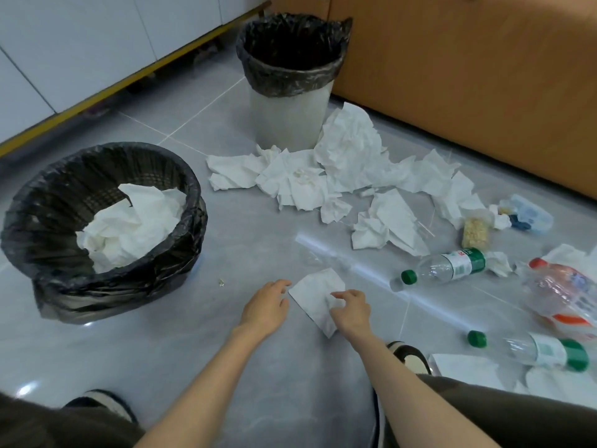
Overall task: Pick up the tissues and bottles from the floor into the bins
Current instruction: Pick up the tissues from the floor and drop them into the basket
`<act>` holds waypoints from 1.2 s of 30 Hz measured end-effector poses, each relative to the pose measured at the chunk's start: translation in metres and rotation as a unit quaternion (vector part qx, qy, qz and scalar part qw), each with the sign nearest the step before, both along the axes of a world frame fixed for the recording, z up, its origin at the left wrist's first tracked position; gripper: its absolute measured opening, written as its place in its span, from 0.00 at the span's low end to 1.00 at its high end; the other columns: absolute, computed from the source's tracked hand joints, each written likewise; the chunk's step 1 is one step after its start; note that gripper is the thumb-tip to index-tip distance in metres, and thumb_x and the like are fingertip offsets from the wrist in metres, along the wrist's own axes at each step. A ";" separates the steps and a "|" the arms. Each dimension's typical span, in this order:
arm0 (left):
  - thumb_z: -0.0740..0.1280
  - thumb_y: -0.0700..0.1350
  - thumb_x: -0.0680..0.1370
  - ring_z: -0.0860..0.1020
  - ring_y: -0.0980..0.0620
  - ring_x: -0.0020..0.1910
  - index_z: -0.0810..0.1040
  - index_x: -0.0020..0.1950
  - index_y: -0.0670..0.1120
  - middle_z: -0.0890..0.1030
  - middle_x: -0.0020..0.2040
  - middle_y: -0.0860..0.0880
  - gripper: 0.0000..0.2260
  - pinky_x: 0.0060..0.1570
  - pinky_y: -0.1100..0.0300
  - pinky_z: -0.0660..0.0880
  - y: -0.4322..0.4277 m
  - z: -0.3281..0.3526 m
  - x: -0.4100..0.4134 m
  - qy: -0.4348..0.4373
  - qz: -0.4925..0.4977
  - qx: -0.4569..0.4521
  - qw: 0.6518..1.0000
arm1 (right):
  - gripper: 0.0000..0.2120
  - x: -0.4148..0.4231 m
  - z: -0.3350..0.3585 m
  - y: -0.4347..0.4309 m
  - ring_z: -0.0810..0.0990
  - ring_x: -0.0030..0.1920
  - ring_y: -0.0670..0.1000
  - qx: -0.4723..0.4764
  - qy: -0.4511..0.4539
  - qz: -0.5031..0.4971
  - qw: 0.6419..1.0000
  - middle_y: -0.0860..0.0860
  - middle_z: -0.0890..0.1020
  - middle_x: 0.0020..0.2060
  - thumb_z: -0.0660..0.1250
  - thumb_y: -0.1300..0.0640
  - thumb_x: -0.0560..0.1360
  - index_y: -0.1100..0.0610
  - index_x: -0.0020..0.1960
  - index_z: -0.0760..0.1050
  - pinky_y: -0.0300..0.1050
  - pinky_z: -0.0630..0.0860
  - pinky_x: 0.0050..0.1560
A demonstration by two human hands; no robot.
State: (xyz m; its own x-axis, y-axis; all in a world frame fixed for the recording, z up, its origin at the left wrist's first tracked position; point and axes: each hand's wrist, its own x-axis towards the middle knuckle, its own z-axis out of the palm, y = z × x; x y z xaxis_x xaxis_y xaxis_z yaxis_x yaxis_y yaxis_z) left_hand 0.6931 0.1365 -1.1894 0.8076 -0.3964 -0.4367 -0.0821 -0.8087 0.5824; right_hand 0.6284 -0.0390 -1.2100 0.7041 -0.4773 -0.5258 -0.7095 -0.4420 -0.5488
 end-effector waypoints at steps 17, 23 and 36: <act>0.69 0.45 0.74 0.63 0.50 0.71 0.61 0.75 0.54 0.64 0.72 0.51 0.32 0.68 0.56 0.64 -0.009 -0.008 -0.007 0.028 -0.083 -0.007 0.996 | 0.04 0.003 0.008 0.011 0.79 0.41 0.48 0.046 -0.046 0.033 0.997 0.48 0.81 0.38 0.72 0.58 0.70 0.57 0.45 0.80 0.36 0.71 0.42; 0.71 0.45 0.73 0.67 0.48 0.68 0.60 0.75 0.53 0.68 0.70 0.49 0.33 0.65 0.55 0.67 -0.010 0.016 0.017 -0.018 -0.012 -0.070 0.997 | 0.08 0.041 0.056 -0.003 0.78 0.38 0.44 0.156 -0.109 0.065 0.980 0.51 0.82 0.39 0.76 0.61 0.68 0.59 0.46 0.82 0.35 0.76 0.44; 0.65 0.48 0.76 0.78 0.48 0.51 0.75 0.58 0.56 0.81 0.52 0.53 0.11 0.47 0.56 0.74 -0.011 0.069 0.064 -0.114 0.079 -0.132 0.981 | 0.11 0.074 0.063 -0.030 0.77 0.55 0.49 0.073 -0.128 0.008 0.989 0.48 0.79 0.56 0.66 0.54 0.76 0.55 0.56 0.79 0.40 0.71 0.50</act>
